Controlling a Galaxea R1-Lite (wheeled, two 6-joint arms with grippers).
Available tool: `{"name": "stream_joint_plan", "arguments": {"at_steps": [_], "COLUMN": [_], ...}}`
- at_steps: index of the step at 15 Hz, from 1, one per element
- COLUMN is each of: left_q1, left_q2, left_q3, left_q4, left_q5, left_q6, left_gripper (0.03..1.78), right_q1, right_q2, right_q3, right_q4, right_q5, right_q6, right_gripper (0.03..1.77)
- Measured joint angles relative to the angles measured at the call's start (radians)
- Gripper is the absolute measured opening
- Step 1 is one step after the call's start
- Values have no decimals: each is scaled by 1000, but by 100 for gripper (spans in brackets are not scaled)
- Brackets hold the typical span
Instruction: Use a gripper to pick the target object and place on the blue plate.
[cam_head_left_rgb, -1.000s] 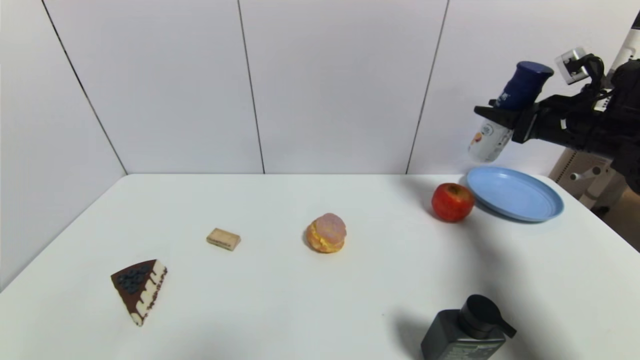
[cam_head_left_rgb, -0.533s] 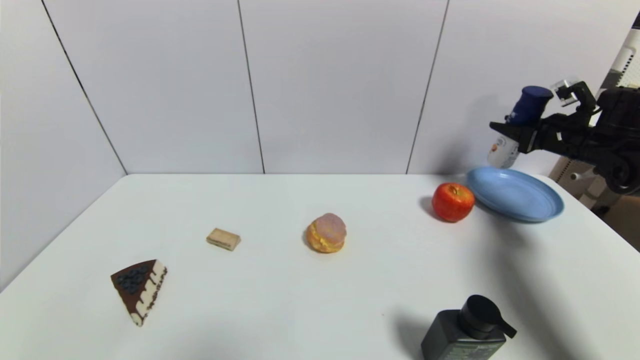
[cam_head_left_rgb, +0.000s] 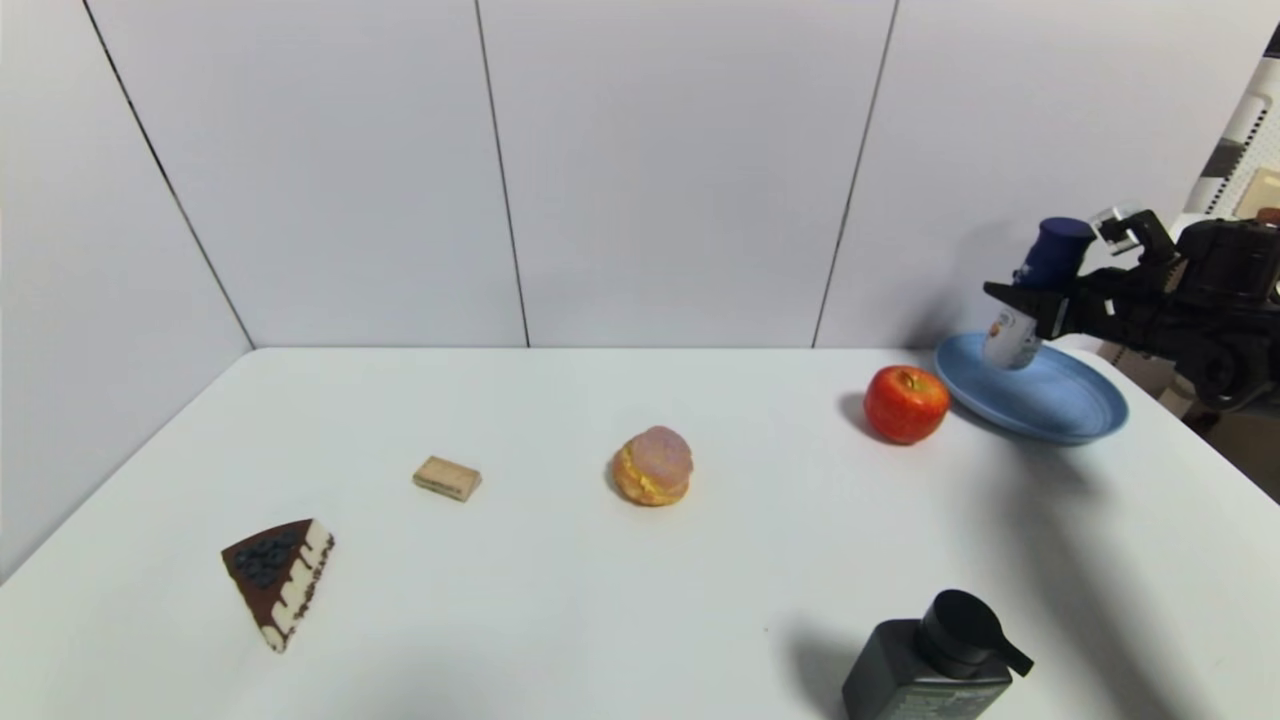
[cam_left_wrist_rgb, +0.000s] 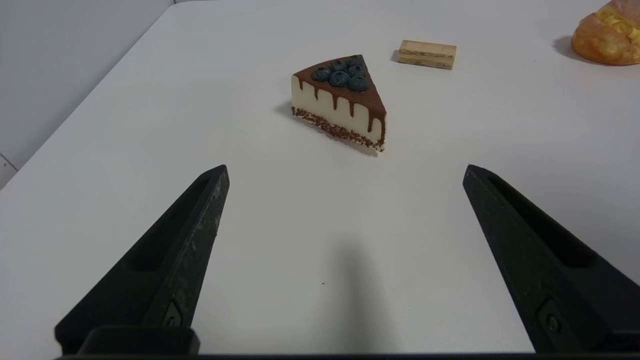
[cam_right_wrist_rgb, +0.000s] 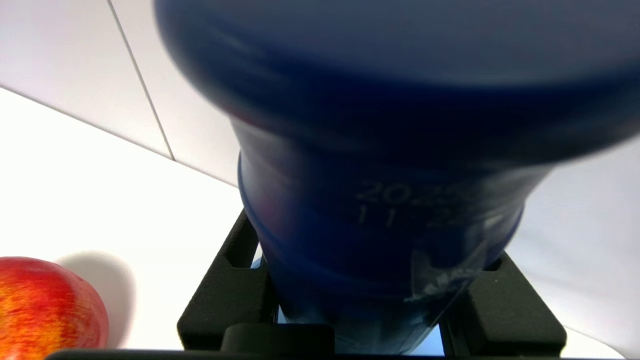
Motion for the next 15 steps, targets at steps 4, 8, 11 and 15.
{"name": "stream_joint_plan", "arguments": {"at_steps": [4, 8, 11, 15], "left_q1": [0, 0, 0, 0], "left_q2": [0, 0, 0, 0], "left_q3": [0, 0, 0, 0], "left_q4": [0, 0, 0, 0], "left_q5": [0, 0, 0, 0], "left_q6": [0, 0, 0, 0], "left_gripper": [169, 169, 169, 169], "right_q1": [0, -2, 0, -1], "right_q2": [17, 26, 25, 0], "right_q3": [-6, -13, -19, -20], "right_q4": [1, 3, 4, 9], "right_q5": [1, -1, 0, 0], "right_q6": [-9, -26, -25, -9], "right_gripper": [81, 102, 124, 143]}}
